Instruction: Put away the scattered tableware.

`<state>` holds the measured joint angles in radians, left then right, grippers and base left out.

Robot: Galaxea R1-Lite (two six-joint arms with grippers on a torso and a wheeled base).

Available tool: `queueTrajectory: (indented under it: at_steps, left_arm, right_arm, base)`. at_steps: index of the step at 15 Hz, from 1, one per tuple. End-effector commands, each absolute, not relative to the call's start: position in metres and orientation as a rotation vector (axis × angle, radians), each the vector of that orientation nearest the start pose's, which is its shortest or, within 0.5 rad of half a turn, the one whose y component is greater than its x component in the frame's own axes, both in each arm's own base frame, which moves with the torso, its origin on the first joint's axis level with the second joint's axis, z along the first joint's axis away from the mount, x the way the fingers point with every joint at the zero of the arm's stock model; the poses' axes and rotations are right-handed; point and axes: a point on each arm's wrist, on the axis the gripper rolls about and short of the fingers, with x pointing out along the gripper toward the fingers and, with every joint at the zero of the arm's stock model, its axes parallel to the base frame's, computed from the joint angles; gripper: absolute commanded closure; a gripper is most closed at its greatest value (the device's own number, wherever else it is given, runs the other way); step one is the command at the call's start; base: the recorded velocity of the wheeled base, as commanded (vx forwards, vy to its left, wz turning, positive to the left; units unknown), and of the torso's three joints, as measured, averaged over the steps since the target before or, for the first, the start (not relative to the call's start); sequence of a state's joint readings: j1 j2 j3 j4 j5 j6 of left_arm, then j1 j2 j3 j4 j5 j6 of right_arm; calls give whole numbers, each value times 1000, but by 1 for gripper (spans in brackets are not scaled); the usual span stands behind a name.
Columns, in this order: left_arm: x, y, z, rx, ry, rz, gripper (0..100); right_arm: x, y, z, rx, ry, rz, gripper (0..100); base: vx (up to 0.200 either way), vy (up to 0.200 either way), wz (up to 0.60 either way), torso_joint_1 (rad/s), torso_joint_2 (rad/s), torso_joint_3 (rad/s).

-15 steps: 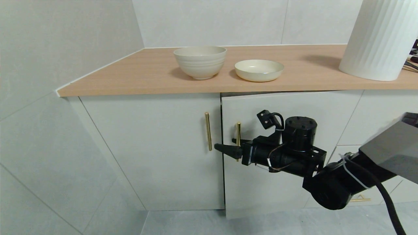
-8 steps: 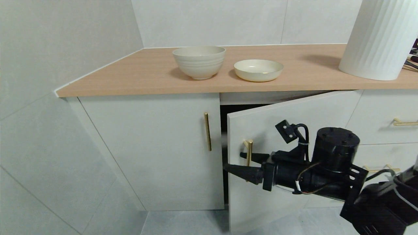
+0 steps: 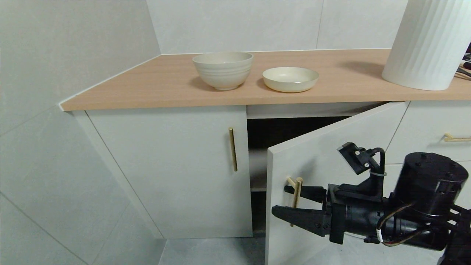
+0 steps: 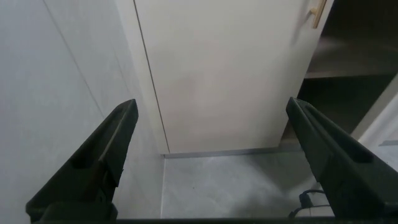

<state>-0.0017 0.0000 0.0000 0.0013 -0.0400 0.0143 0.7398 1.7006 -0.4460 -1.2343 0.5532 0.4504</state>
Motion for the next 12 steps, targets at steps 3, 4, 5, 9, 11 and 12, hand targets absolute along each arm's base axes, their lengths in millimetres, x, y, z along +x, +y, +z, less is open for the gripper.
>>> queueTrajectory:
  at_steps: [3, 4, 5, 9, 11, 12]
  left_arm:
    - [-23, -1, 75, 15, 1, -41, 0]
    - [-23, -1, 76, 14, -2, -41, 0]
    - [-23, -1, 76, 14, -9, -41, 0]
    - [-34, -3, 110, -14, -139, -161, 0]
    - [-43, -8, 135, -13, -57, -413, 0]
    - [-43, -10, 144, -19, -21, -477, 0]
  right_arm:
    - [178, 181, 163, 386, 274, 1291, 0]
    - [178, 180, 163, 384, 276, 1291, 0]
    - [177, 180, 161, 384, 281, 1290, 0]
    - [178, 181, 159, 382, 291, 1287, 0]
    - [180, 182, 156, 379, 303, 1283, 0]
    - [180, 183, 155, 379, 305, 1282, 0]
  base:
    - [0, 0, 0, 0, 0, 0]
    - [0, 0, 0, 0, 0, 0]
    - [0, 0, 0, 0, 0, 0]
    - [0, 0, 0, 0, 0, 0]
    - [0, 0, 0, 0, 0, 0]
    - [0, 0, 0, 0, 0, 0]
